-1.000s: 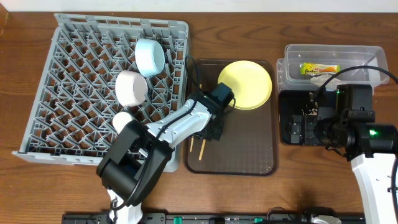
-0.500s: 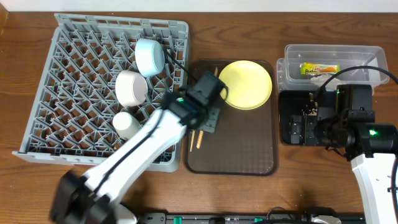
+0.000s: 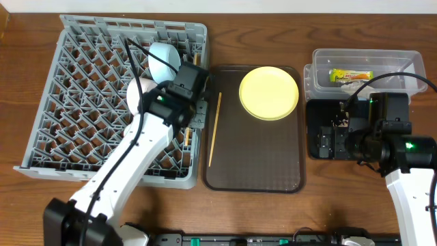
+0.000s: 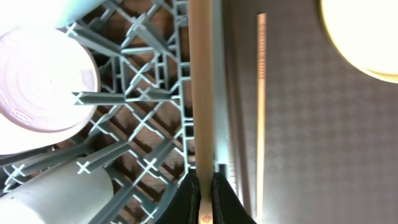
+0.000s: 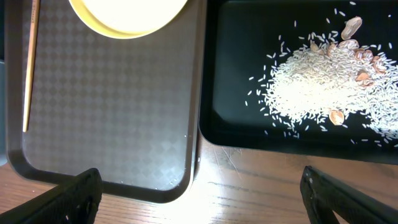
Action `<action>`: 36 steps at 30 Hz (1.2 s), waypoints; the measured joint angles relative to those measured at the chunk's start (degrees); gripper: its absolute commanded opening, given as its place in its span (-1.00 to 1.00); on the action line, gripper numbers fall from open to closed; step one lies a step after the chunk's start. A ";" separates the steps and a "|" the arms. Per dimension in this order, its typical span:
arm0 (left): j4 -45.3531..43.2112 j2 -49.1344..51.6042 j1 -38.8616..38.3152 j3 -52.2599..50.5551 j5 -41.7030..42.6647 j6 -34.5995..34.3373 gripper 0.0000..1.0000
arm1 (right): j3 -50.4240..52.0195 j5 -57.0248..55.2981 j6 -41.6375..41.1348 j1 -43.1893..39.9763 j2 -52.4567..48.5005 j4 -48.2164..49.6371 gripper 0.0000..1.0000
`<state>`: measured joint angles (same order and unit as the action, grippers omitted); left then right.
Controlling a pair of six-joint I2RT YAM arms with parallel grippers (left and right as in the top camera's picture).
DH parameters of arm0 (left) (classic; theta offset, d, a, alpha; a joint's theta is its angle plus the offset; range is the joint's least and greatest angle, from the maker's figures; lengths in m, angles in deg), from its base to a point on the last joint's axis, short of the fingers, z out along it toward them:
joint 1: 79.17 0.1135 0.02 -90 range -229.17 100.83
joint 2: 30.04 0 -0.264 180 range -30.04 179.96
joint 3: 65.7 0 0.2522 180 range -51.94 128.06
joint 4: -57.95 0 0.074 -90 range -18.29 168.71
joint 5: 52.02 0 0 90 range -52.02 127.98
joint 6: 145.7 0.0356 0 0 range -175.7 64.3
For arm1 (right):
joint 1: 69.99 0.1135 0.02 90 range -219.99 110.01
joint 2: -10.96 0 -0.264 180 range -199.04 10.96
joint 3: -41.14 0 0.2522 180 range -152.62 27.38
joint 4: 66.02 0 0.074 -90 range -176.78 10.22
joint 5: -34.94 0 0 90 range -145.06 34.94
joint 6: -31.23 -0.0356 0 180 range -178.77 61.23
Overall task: Sort waste into correct bins and load items into the dishwasher
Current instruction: 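Lift the chopstick and stand it in the dish rack with the left gripper, then return the left gripper to grasp the second chopstick on the tray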
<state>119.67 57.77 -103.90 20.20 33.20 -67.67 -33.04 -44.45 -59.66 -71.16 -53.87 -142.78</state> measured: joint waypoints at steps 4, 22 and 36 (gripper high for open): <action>0.09 2.43 1.42 -0.15 -0.15 0.22 -0.50 | 0.00 0.00 0.00 0.00 0.00 -0.02 0.99; -2.12 -0.02 -1.86 -0.22 10.80 0.09 0.00 | 0.00 0.00 0.00 0.00 0.00 0.00 0.98; -9.40 17.62 -9.84 -0.33 5.35 -2.51 0.04 | 0.00 -0.02 0.00 0.00 -0.02 -0.07 0.99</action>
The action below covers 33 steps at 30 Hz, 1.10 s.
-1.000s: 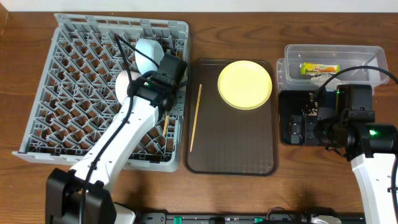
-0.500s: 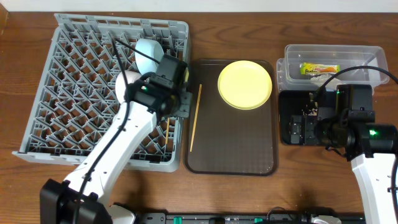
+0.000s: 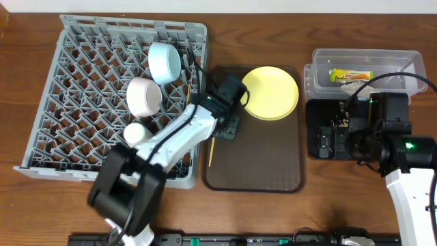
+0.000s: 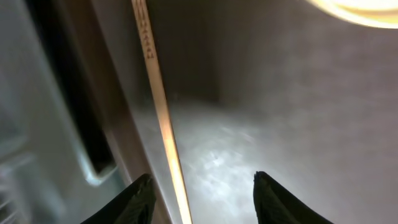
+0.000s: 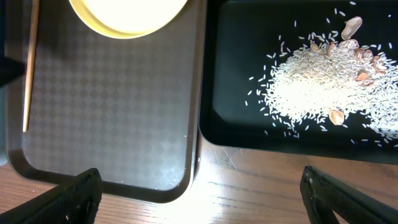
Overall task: Sort waste into correct bins and load items into the dishwasher
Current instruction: 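Return the left gripper to grasp the second chopstick on the tray, then insert the second chopstick upright into the dish rack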
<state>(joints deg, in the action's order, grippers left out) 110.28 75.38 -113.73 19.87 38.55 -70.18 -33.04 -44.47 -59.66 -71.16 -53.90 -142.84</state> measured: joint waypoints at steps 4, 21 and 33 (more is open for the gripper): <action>-2.16 3.76 0.00 -0.07 -1.46 -0.87 0.06 | 0.00 0.02 0.00 0.00 0.00 -0.31 0.99; -1.73 6.93 0.00 -0.07 -2.27 -3.72 -0.86 | 0.00 0.00 0.00 0.00 0.00 -0.76 0.99; 4.57 2.89 -0.20 0.04 -2.03 -3.91 -0.88 | 0.00 0.02 0.00 0.00 0.00 -0.76 0.99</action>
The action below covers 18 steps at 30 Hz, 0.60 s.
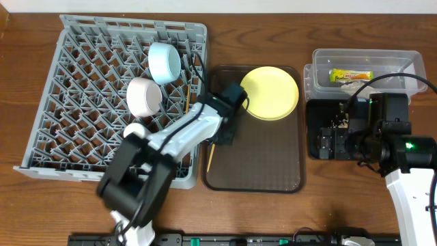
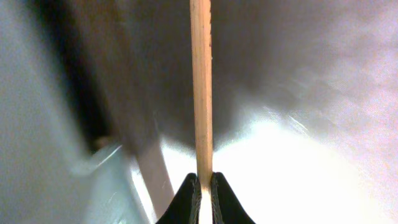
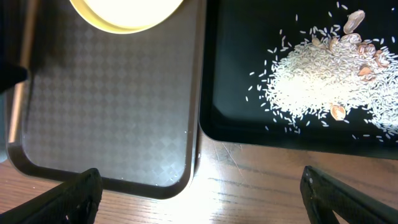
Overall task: Sort waste into correct bins and load items into the dishwasher
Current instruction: 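Insert the second chopstick upright into the dish rack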
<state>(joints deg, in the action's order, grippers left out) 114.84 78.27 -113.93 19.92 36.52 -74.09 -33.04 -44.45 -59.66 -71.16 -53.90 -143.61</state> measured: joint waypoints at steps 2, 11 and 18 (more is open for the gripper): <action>0.37 -5.38 0.15 0.00 -0.09 0.07 -0.88 | 0.00 0.00 0.00 0.00 0.00 0.00 0.99; 2.58 -23.19 2.23 0.20 -4.98 1.55 -0.88 | 0.00 0.00 0.00 0.00 0.00 0.02 0.99; 3.52 -21.94 9.03 0.20 -6.69 3.48 -0.87 | 0.00 0.00 0.00 0.00 0.00 0.00 0.99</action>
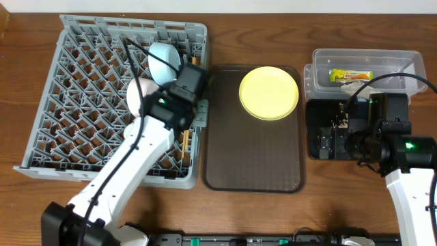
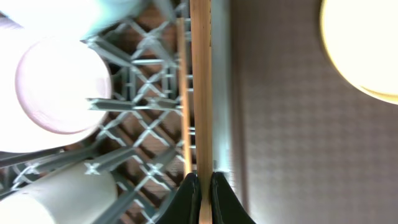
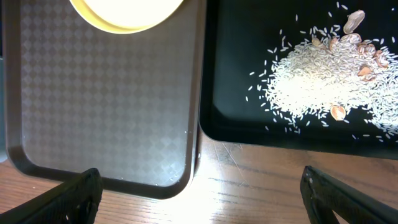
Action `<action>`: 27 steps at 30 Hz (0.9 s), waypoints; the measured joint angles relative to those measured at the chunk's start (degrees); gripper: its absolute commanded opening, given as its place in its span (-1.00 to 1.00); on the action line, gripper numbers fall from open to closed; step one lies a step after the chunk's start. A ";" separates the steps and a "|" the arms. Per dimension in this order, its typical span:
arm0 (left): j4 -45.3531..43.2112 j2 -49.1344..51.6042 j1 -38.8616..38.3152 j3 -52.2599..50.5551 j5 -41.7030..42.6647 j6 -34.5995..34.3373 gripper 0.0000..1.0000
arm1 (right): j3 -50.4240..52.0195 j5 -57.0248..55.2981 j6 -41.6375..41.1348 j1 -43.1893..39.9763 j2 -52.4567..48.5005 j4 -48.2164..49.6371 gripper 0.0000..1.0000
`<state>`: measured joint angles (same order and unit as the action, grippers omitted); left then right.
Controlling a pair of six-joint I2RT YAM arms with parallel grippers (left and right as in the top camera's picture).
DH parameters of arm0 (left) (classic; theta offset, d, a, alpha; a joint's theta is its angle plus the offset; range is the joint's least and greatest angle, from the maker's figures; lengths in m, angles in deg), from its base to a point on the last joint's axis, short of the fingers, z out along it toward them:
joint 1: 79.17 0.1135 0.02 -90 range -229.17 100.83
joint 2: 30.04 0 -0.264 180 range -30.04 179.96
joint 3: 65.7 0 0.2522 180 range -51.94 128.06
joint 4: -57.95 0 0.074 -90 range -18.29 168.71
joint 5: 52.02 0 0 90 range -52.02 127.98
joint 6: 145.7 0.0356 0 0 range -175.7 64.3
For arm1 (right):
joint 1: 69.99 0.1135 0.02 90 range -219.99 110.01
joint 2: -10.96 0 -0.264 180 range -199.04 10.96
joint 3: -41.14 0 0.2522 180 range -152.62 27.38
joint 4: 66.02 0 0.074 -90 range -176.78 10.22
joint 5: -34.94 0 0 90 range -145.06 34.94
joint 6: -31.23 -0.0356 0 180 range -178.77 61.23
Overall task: Sort waste into correct bins and load items into the dishwasher
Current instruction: 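Insert the second chopstick upright into the dish rack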
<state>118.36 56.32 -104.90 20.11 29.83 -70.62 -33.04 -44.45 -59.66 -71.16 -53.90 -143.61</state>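
Note:
My left gripper (image 2: pixel 200 186) is shut on a wooden chopstick (image 2: pixel 200 93), which runs along the right edge of the grey dish rack (image 1: pixel 82 68). A second, thinner-looking chopstick (image 2: pixel 185 99) lies in the rack just left of it. The rack also holds a blue cup (image 1: pixel 162 60), a pink cup (image 2: pixel 59 93) and a white cup (image 2: pixel 56 193). A yellow plate (image 1: pixel 269 92) rests on the brown tray (image 1: pixel 252 157). My right gripper (image 3: pixel 199 199) stands open above the table by the tray's near right corner, holding nothing.
A black bin (image 3: pixel 236 124) with rice and nut bits (image 3: pixel 317 81) sits right of the tray, mostly under my right arm in the overhead view. Behind it a clear bin (image 1: pixel 410 58) holds a wrapper (image 1: pixel 351 75).
My left gripper was shut on the chopstick at the tray's left side. It now holds that chopstick over the rack's right edge, and the tray has no chopstick on it. The right arm is unchanged.
First my left gripper held one chopstick over the rack's right edge while another lay on the tray. Then it was open over the tray chopstick, with the first one lying in the rack. Then it was shut on the second, which it now holds over the rack.

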 measured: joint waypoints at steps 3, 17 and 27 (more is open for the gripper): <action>-0.28 1.36 2.51 0.00 0.46 0.24 -0.88 | 0.00 0.00 0.00 0.00 0.00 0.02 0.99; -1.09 5.46 4.26 0.00 5.09 0.68 -0.45 | 0.00 0.00 0.00 0.00 0.00 0.00 0.98; -1.36 5.03 4.24 0.00 6.08 1.40 0.07 | 0.00 0.00 0.00 0.00 0.00 0.00 0.99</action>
<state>117.01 61.35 -100.66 20.11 35.91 -69.22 -33.04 -44.45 -59.66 -71.16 -53.90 -143.61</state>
